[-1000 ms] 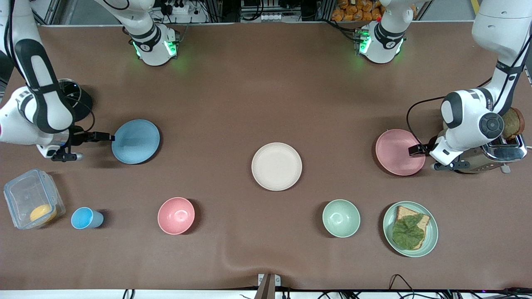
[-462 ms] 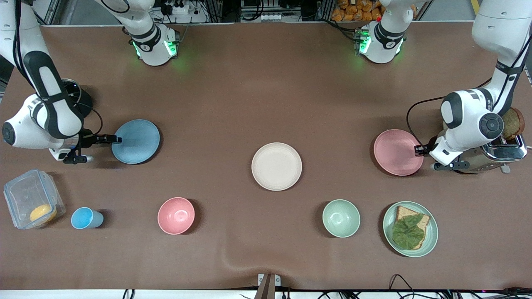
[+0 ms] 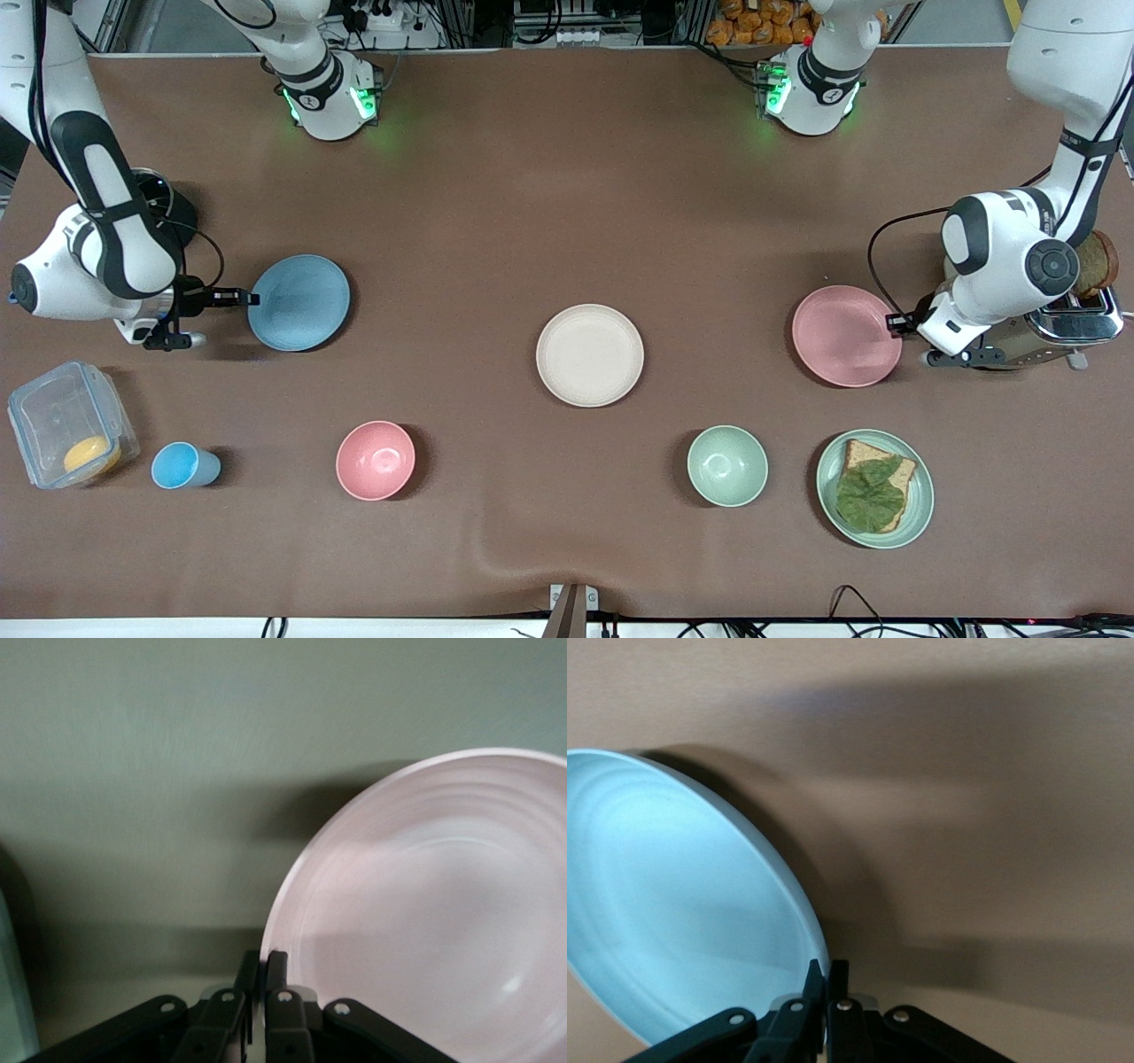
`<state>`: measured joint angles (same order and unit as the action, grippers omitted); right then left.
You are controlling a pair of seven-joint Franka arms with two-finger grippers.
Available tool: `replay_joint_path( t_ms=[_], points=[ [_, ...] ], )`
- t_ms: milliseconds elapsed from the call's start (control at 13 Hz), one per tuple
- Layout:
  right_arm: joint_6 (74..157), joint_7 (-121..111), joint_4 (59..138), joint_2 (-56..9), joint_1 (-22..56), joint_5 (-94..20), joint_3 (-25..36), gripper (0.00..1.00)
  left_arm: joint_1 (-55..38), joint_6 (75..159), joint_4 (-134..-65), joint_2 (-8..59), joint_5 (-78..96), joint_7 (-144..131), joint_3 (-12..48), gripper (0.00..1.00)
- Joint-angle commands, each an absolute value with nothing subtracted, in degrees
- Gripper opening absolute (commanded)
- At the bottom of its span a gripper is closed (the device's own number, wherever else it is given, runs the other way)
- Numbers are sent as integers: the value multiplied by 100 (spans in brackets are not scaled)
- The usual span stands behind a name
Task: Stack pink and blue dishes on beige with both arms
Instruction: 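Grip the pink plate with the left gripper while the right gripper grips the blue, then carry the pink plate with the left gripper onto the beige plate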
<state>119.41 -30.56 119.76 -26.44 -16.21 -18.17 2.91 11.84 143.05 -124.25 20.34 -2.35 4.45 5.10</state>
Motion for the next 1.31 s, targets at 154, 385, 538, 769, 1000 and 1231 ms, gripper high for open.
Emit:
replay_joint_path(
  t_ms=[154,385,538,769,1000,1231],
  points=[
    [10874,-3120,11084,-2874,-1696,-1960,272,0,1169,12161,-11009,1353,191,-199,1360,0],
    [10609,-3120,10829,-2865,-1696,-1925,281,0,758,11681,-10267,1503,360,-1516,1915,0],
    [10495,-3094,10732,-2865,-1688,-1916,281,0,91,11776,-10091,1791,387,-2587,1986,0],
    [10249,-2919,10521,-2865,-1635,-1890,281,0,-684,12530,-9993,2301,378,-3820,1986,0],
    [10151,-2777,10441,-2865,-1591,-1890,281,0,-1046,13235,-10019,2837,308,-4096,1977,0],
    [10151,-2769,10433,-2857,-1538,-1890,281,0,-1299,13675,-10064,3172,316,-4104,1978,0]
  ],
)
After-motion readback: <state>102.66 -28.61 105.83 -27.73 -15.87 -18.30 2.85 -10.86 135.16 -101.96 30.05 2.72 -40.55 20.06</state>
